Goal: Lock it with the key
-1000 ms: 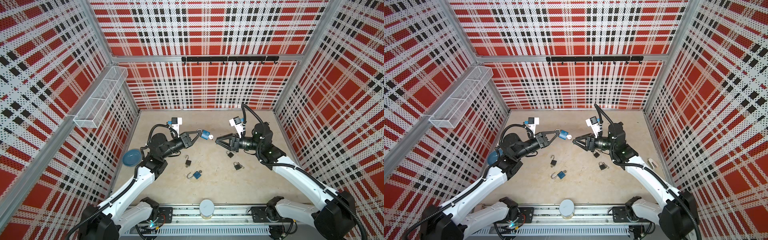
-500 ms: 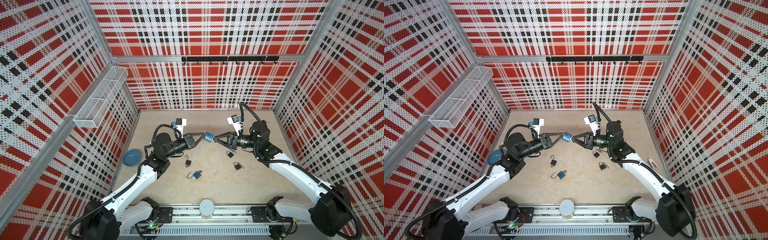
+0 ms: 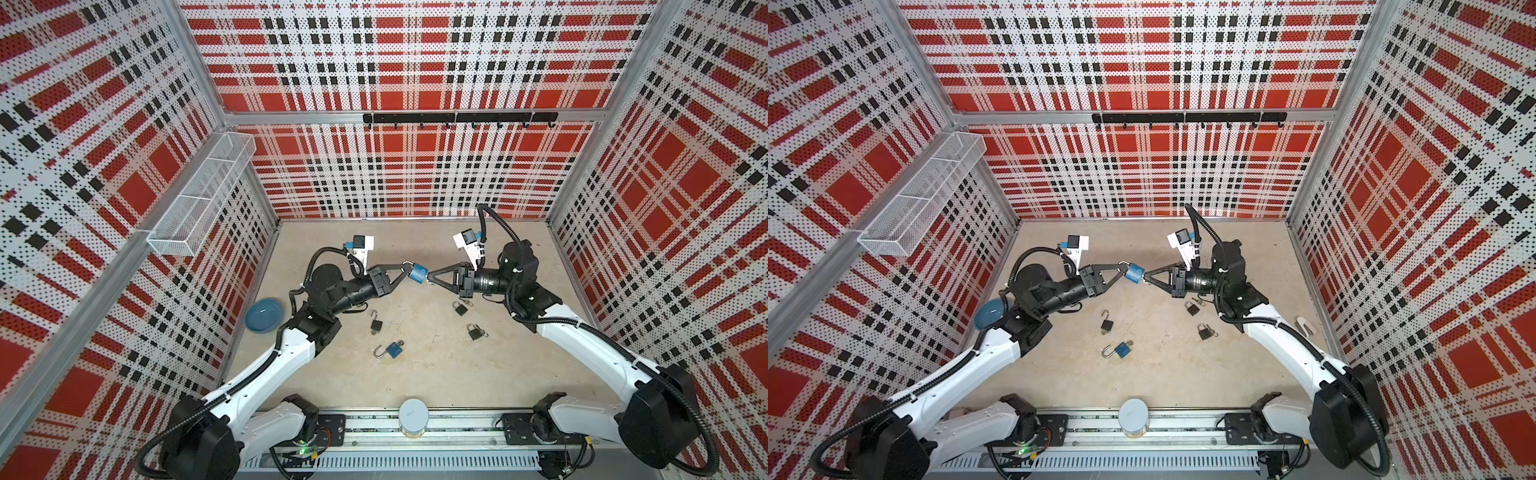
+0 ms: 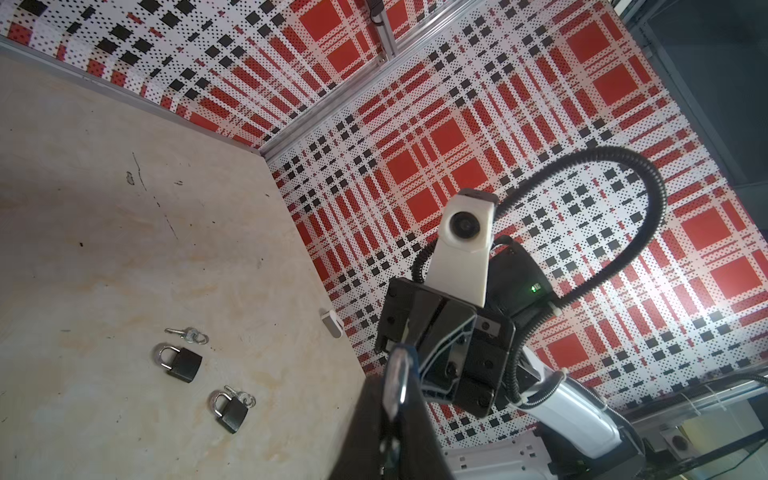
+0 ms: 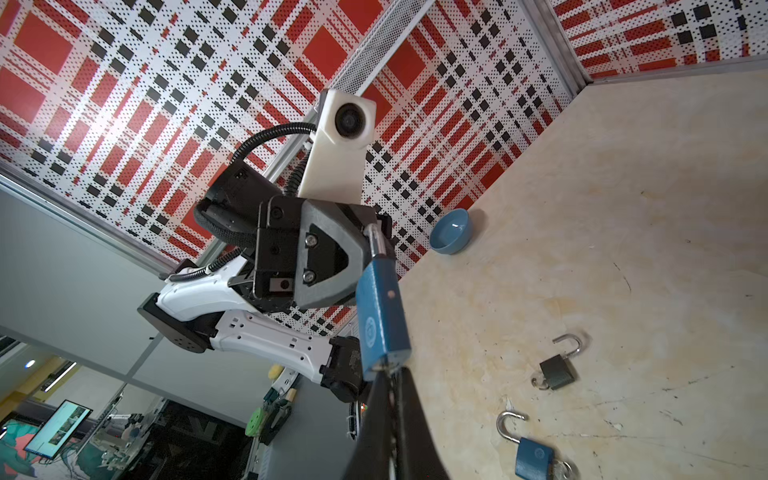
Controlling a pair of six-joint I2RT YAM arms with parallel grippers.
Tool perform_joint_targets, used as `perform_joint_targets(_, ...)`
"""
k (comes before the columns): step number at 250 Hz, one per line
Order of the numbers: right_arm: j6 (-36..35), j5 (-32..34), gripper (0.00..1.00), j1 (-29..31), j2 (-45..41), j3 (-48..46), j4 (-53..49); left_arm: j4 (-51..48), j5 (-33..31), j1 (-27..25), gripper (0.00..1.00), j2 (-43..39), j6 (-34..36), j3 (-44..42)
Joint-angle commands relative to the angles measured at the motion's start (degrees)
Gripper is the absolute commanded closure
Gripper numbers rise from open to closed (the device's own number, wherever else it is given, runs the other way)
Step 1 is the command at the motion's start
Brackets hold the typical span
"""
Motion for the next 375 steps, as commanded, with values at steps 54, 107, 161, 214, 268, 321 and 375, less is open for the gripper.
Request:
perform_joint_targets(54, 1.8, -0.9, 1.0, -0.1, -0.2, -0.4, 5.1, 5.1, 0.2, 3.4, 1.0, -1.4, -1.4, 1.4)
perform_joint_targets(107, 2.1, -0.5, 1.0, -0.8, -1.7, -2.4, 4.7, 6.3, 1.6, 7.0, 1.0, -2.3, -2.9, 1.9)
perform_joint_targets(161, 1.9, -0.5, 1.0, -1.2, -2.4, -3.0, 4.2, 6.9, 2.8, 8.9, 1.0, -3.0, -4.1, 1.8)
perform_joint_targets(214, -0.1, 2.0, 1.0, -3.1, -3.5, -3.8, -0.1, 5.5, 3.9, 9.2, 1.0, -2.9, -2.8, 0.5)
perform_joint_targets(268, -3.6, 8.6, 1.0, -7.1, -9.4, -5.9, -8.1, 2.5, 4.5, 8.1, 1.0, -0.8, 0.0, -0.5)
perform_joint_targets(321, -4.2, 11.3, 1.0, -12.9, -15.1, -7.8, -13.0, -7.2, 1.3, 3.5, 1.0, 1.5, 7.5, 2.0)
perform_joint_targets(375, -6.3, 12.6, 1.0, -16.9, -18.2, -8.4, -18.1, -18.3, -5.1, -3.5, 1.0, 8.6, 16.5, 7.7)
